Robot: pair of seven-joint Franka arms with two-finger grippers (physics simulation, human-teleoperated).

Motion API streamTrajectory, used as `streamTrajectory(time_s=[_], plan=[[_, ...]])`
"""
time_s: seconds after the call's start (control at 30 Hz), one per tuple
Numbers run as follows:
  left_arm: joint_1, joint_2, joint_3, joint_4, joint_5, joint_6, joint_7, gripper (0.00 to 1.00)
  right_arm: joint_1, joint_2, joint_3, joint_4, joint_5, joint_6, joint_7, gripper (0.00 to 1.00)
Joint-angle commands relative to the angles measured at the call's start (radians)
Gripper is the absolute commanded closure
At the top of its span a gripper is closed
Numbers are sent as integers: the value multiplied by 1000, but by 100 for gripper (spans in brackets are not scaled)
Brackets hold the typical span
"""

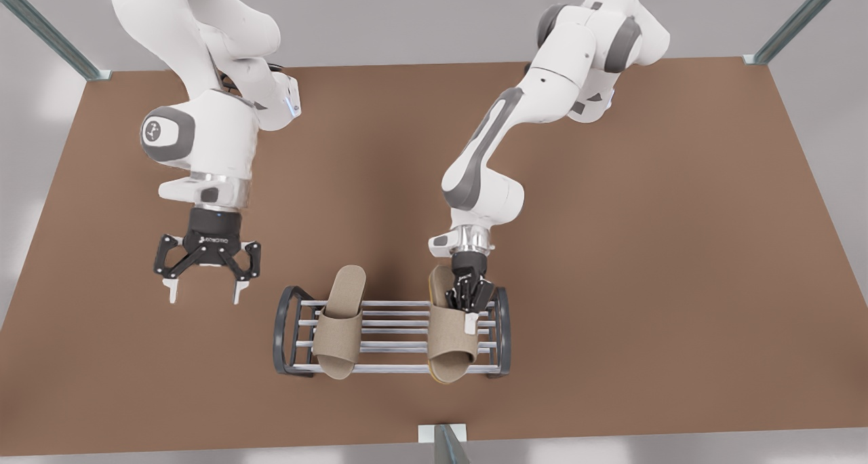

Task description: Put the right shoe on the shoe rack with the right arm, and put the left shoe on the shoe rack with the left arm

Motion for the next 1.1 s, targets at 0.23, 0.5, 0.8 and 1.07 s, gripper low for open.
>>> streamTrajectory(time_s=[0.23, 0.5, 0.8, 1.07], plan=[[-11, -8, 18, -60, -60, 42, 4, 0, -122, -20, -177, 257, 1005, -1148, -804, 0], [-44, -65, 16, -158, -77, 102, 2, 0, -111, 40, -140, 297, 1040, -1131, -802, 0], [-44, -50, 18, -115, -132, 165, 7, 0, -111, 69, -142, 355, 1055, -1130, -797, 0], [-41, -47, 22, -117, -147, 307, 7, 0, -114, 81, -143, 362, 1054, -1122, -794, 0]])
